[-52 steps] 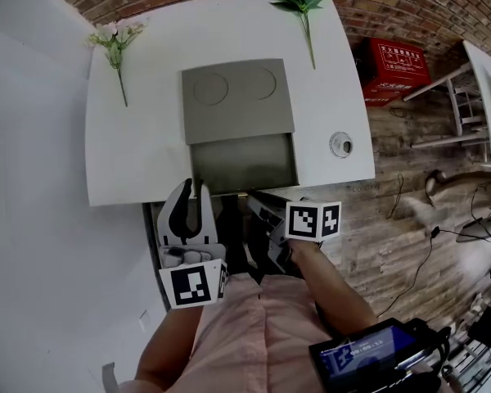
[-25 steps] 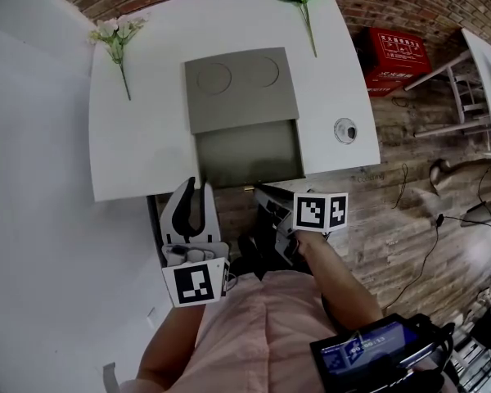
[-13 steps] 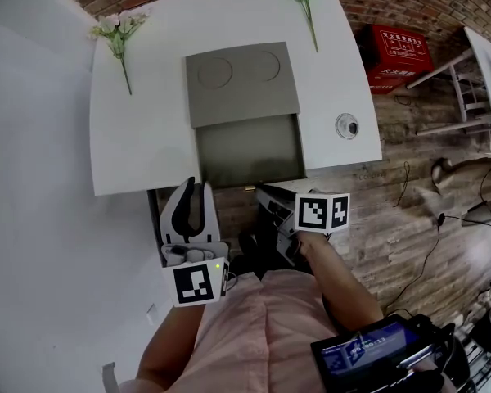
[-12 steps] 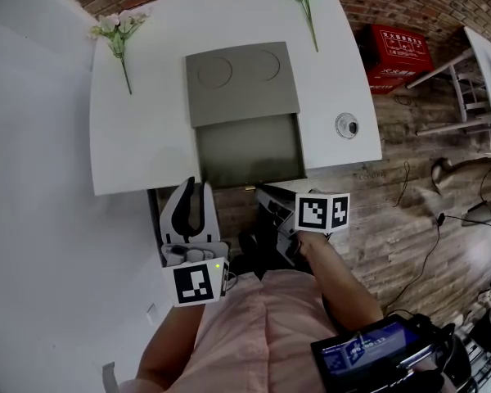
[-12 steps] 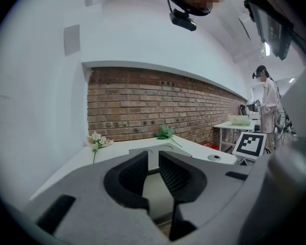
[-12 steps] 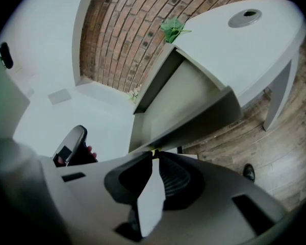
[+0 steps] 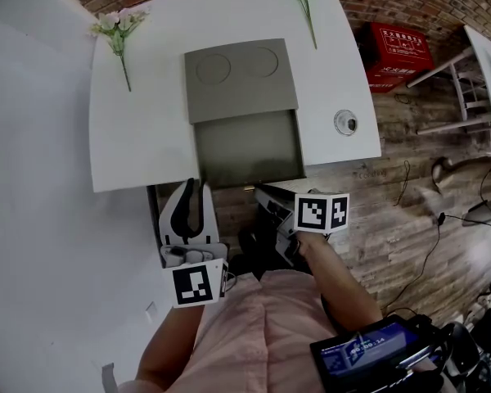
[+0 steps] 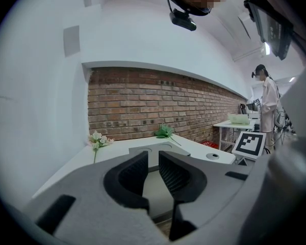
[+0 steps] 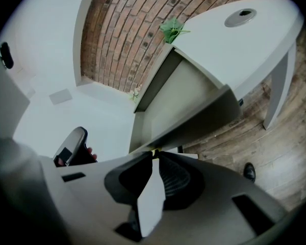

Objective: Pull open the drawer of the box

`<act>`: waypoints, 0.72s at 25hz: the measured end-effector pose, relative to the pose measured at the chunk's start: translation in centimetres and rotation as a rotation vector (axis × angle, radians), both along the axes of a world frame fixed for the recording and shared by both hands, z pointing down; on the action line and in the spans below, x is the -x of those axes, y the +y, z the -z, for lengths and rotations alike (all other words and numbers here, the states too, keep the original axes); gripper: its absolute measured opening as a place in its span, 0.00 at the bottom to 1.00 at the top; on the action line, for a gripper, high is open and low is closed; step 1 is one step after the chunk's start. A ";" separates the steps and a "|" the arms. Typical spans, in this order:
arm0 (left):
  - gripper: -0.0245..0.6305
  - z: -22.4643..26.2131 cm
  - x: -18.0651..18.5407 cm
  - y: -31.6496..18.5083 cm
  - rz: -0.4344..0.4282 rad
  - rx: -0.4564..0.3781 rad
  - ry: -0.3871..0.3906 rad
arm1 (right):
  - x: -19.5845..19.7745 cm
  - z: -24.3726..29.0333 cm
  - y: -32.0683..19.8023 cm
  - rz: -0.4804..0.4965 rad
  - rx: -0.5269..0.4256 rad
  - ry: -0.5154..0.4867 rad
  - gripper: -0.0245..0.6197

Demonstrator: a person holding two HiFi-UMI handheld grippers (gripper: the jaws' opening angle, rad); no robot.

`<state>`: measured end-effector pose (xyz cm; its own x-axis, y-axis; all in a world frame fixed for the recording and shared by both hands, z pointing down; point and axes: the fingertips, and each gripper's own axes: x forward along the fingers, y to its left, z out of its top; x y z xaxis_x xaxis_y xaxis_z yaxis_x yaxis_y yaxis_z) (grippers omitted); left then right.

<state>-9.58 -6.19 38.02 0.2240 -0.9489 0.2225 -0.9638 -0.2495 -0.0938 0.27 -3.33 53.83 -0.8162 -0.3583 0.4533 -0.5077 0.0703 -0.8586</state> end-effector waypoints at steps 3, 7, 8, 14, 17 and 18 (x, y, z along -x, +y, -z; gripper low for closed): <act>0.14 0.0 0.0 0.1 0.002 -0.001 -0.002 | 0.0 0.0 0.1 -0.001 0.001 -0.003 0.11; 0.14 0.0 -0.1 0.3 0.004 0.000 -0.003 | -0.1 0.0 0.2 -0.001 0.000 -0.005 0.11; 0.14 0.0 -0.2 0.3 0.003 0.001 -0.004 | -0.2 0.0 0.4 -0.001 0.001 -0.007 0.11; 0.14 0.2 -0.6 0.7 0.005 0.001 -0.008 | -0.3 0.1 0.7 0.002 0.002 -0.012 0.11; 0.14 0.1 -0.6 0.9 0.009 0.005 -0.011 | -0.3 0.1 0.7 0.003 -0.001 -0.017 0.11; 0.14 0.0 -0.6 0.9 0.010 0.006 -0.011 | -0.2 0.1 0.7 0.004 -0.004 -0.018 0.11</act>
